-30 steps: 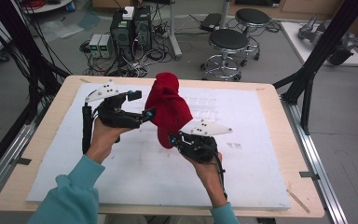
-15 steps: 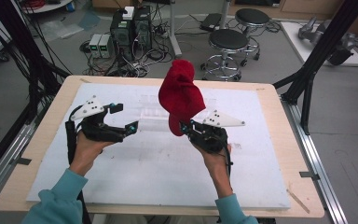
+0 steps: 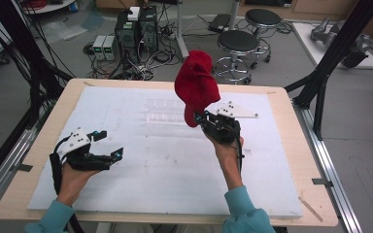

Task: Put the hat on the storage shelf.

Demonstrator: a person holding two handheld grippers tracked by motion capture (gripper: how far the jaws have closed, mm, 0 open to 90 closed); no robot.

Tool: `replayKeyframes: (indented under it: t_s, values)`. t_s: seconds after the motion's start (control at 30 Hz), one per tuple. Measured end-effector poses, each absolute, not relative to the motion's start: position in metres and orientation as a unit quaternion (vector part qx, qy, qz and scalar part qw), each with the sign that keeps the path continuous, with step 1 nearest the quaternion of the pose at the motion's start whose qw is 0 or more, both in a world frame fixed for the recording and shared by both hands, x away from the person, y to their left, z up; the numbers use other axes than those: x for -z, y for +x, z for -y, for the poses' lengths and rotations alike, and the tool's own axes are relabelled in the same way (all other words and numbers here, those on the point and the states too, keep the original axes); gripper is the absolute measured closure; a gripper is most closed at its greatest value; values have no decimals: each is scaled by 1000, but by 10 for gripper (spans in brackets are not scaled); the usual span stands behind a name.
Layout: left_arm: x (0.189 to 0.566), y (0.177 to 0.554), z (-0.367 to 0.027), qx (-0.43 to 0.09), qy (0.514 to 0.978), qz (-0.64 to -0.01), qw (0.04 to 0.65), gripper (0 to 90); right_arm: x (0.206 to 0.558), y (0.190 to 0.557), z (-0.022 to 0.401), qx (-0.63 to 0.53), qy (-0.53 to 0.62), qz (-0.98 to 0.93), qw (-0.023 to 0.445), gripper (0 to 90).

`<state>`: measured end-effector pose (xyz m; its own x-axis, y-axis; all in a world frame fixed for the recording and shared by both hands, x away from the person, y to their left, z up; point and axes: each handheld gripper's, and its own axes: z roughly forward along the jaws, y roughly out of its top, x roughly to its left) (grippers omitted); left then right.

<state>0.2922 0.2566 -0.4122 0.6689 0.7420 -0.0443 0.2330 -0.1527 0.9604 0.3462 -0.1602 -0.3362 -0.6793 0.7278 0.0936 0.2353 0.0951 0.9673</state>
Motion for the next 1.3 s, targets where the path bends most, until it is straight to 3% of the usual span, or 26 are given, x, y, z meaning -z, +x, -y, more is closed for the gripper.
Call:
replayKeyframes:
  t_s: [0.3,1.3]
  values:
    - [435,280,-276,-236,711,-356,558,89,342,376,161,-574,357,-705,214,853]
    - [447,273,-284,-238,709,-359,558,89,350,429,158,-585,360,-706,173,854]
